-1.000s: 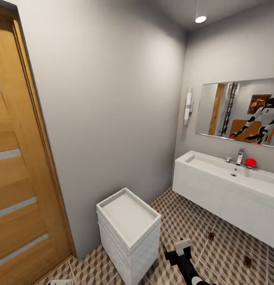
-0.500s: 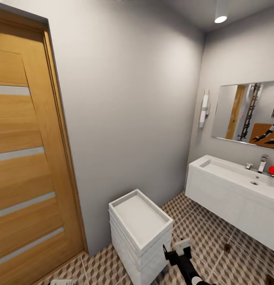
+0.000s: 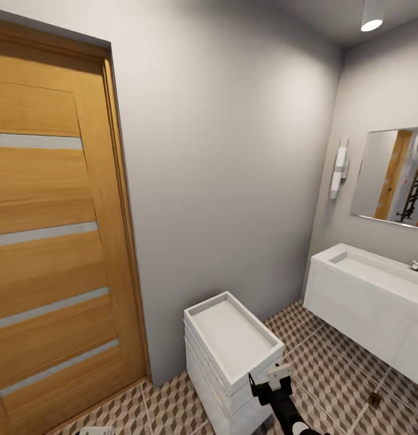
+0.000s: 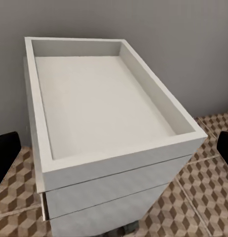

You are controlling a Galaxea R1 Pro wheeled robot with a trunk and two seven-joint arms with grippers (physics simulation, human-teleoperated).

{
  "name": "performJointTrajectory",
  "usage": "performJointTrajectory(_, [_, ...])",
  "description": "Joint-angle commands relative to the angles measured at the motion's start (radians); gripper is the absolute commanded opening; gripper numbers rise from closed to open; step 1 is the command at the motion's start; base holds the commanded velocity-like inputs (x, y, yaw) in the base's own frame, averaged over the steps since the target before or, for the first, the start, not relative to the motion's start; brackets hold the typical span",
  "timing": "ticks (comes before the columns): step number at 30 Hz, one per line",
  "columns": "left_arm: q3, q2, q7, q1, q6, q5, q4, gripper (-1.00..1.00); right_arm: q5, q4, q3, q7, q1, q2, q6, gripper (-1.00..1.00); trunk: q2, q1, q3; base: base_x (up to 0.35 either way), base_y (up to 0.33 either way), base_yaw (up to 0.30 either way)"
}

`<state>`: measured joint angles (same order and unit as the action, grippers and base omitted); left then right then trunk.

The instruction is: Take the four mousetraps from the cabinet in the bathroom and place them on the bathroom floor. Make sure all four end up on the same floor surface, and ensure that at least two of them are either under or directly next to the same bathroom sink.

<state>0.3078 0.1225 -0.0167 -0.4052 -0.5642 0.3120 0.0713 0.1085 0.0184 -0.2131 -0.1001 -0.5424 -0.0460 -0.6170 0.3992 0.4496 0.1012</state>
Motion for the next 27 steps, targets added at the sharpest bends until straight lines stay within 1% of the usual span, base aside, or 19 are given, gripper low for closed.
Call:
performJointTrajectory(1, [0.008, -0.001, -0.002, -0.001, -0.005, 0.009, 0.004, 1.0, 0.011, -0.001, -0.003, -0.01, 0.0, 0.0, -0.001, 1.0, 0.001, 0.0, -0.001, 0.0, 0.0, 0.19])
performJointTrajectory(15, [0.008, -0.004, -0.002, -0.001, -0.005, 0.009, 0.004, 1.0, 0.011, -0.001, -0.003, -0.01, 0.0, 0.0, -0.001, 1.0, 0.001, 0.0, -0.007, 0.0, 0.0, 0.171])
performJointTrajectory(27, [0.008, -0.004, -0.002, -0.001, -0.005, 0.009, 0.004, 1.0, 0.011, -0.001, -0.003, -0.01, 0.0, -0.001, 0.002, 1.0, 0.001, 0.0, -0.021, 0.0, 0.0, 0.146])
